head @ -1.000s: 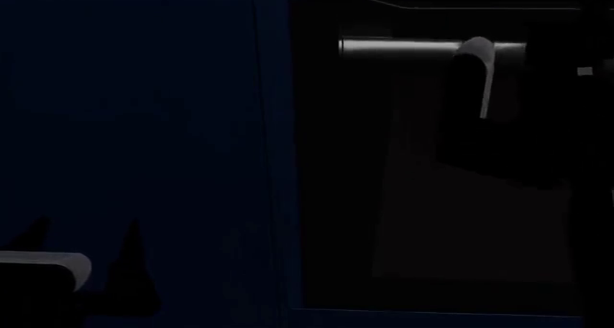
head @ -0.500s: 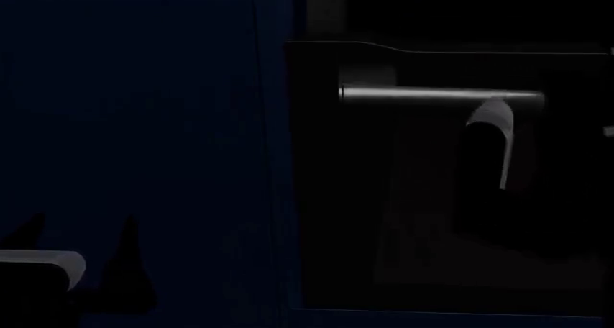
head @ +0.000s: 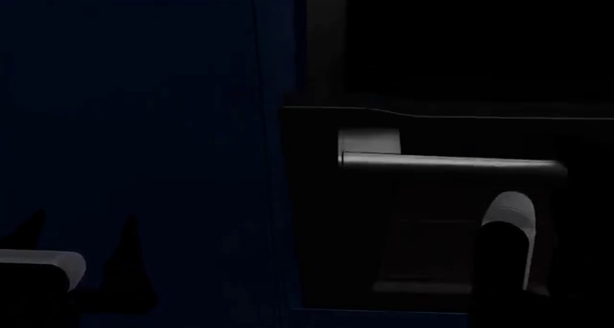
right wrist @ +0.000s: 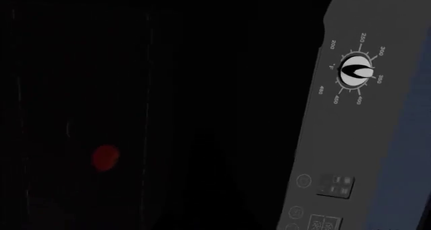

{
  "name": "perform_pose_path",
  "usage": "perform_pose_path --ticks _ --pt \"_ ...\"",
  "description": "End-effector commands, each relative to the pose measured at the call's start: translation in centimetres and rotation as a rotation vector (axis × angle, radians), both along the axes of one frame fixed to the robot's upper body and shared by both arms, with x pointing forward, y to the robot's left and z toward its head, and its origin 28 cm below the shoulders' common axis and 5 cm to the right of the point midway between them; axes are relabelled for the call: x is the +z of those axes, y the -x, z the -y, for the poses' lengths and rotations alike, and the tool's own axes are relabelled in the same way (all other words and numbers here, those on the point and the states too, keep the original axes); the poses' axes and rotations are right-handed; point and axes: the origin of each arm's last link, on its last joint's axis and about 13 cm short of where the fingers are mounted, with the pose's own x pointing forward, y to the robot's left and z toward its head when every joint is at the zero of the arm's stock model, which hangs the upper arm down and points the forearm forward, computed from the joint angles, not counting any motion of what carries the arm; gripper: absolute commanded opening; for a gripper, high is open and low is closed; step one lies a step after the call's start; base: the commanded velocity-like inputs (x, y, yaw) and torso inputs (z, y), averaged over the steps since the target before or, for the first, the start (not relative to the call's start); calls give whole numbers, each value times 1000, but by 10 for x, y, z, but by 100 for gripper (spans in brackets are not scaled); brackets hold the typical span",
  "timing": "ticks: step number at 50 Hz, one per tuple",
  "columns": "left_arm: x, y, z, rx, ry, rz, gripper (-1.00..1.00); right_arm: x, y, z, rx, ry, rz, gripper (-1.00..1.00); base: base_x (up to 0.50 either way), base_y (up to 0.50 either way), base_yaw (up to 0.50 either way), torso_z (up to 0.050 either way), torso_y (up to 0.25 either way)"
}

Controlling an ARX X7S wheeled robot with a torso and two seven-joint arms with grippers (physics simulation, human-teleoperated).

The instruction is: Open the oven door

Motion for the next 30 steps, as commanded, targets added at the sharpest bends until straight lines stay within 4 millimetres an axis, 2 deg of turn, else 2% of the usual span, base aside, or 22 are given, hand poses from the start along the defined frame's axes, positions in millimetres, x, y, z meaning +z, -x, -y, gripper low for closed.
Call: perform_pose_path --ticks 1,18,30 --pt "1 1 2 -8 0 3 100 -22 24 -11 91 -40 -167 -100 0 0 7 0 0" --pt "2 -1 4 -18 3 9 100 -31 49 -15 115 -69 -208 -100 -1 3 3 0 0" --pt "3 -1 5 -21 2 11 100 -50 68 -12 108 -77 -267 -100 -1 4 5 0 0"
